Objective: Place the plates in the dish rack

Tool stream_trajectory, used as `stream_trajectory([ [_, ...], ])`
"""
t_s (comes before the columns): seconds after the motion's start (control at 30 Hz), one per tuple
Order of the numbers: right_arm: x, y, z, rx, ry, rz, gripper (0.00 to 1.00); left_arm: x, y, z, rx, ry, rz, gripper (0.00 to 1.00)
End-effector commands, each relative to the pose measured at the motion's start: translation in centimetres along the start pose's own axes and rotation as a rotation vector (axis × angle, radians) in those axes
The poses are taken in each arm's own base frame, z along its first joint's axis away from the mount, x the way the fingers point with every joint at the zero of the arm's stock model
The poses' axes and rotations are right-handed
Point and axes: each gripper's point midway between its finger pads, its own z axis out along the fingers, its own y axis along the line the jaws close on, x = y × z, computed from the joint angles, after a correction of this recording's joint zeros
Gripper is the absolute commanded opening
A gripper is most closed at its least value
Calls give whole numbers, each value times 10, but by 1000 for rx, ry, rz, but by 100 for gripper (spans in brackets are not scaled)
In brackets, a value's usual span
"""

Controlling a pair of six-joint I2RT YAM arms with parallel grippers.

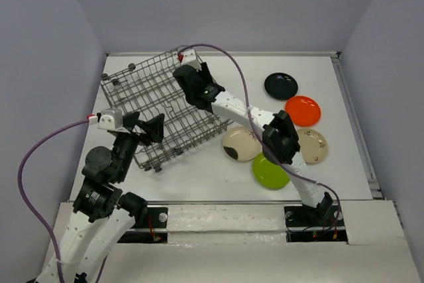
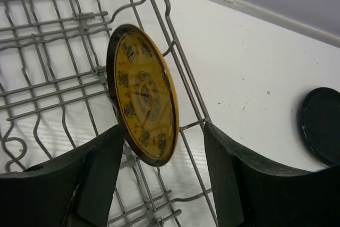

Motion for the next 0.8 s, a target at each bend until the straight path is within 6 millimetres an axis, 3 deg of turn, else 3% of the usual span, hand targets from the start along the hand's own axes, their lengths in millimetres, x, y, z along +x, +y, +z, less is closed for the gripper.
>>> stream_trajectory([
  [0.0, -71, -28, -48, -107, -104, 170, 69, -20, -9, 3, 31, -52, -3, 99],
  [0.03, -72, -28, -55, -141, -101, 185, 69, -20, -10, 3, 35, -53, -3, 99],
  [0.07, -91, -50, -68, -162, -125, 254, 69, -19, -10, 3, 32, -51, -3, 99],
  [0.1, -70, -50, -68, -188, -83, 236, 69, -19, -10, 3, 35, -50, -2, 99],
  [0.13, -64, -47, -74, -261, -67, 244, 69, -19, -10, 4, 36, -48, -2, 99],
  [0.17, -83, -65, -93, -298, -121, 283, 69, -18, -11, 4, 39, -47, -4, 99],
  [0.2, -41, -67, -87, -303, -58, 235, 67, -18, -11, 4, 41, -46, -2, 99],
  [0.27, -20, -71, -99, -401, -40, 247, 61, -19, -12, 3, 45, -48, -2, 99],
  [0.3, 13, -95, -101, -408, 13, 257, 53, -19, -12, 3, 48, -49, -3, 99],
  [0.33, 26, -88, -112, -532, 38, 305, 44, -18, -13, 3, 49, -47, -4, 99],
  [0.37, 24, -119, -119, -555, 11, 375, 31, -19, -13, 3, 52, -48, -3, 99],
  [0.4, 54, -103, -123, -623, 68, 376, 28, -18, -14, 3, 55, -47, -3, 99],
  [0.43, 84, -117, -134, -692, 105, 435, 28, -18, -14, 3, 57, -46, -3, 99],
  [0.53, 110, -135, -150, -743, 121, 500, 30, -18, -15, 4, 64, -43, -4, 99],
  [0.57, 131, -136, -150, -737, 155, 518, 32, -17, -16, 5, 64, -39, -3, 99],
  [0.63, 142, -139, -152, -750, 167, 550, 43, -17, -16, 6, 67, -37, -1, 99],
  [0.7, 155, -151, -145, -728, 162, 625, 48, -14, -16, 7, 66, -29, 1, 99],
  [0.77, 153, -163, -140, -749, 125, 716, 51, -13, -15, 8, 60, -25, 2, 99],
])
